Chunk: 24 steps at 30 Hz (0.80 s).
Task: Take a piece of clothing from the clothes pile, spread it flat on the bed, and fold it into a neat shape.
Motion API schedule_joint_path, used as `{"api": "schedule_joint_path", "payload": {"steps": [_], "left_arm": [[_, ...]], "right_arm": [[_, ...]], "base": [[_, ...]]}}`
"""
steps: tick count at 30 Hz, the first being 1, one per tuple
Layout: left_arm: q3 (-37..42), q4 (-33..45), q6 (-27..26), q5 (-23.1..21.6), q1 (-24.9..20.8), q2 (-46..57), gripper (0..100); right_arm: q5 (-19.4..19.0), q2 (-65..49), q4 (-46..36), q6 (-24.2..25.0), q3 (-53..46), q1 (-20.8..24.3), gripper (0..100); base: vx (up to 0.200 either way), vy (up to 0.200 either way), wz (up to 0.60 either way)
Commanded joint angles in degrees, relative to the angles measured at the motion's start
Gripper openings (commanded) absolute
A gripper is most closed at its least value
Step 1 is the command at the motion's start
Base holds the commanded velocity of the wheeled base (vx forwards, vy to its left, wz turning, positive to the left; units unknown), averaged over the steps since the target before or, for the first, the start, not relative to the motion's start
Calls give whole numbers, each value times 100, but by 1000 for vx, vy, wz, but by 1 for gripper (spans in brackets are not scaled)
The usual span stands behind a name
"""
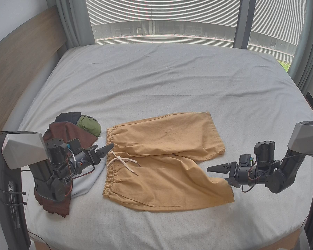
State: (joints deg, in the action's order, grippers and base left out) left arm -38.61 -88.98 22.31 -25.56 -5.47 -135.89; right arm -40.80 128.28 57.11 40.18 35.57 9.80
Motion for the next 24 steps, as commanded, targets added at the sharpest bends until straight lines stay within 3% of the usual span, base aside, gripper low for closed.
{"api": "schedule_joint_path", "payload": {"steps": [1,19,23,24], "left_arm": [[-6,-5,2,-1,2,19,100],[-33,-5,2,-1,20,36,100],[-33,-5,2,-1,20,36,100],[-33,-5,2,-1,20,36,100]], "right_arm": [[2,-383,2,139,-165,286,100],[37,30,-7,183,-173,452,100],[354,171,46,174,-50,461,100],[415,224,72,166,-15,461,0]], "base": [[0,0,0],[0,0,0],[0,0,0],[0,0,0]]}}
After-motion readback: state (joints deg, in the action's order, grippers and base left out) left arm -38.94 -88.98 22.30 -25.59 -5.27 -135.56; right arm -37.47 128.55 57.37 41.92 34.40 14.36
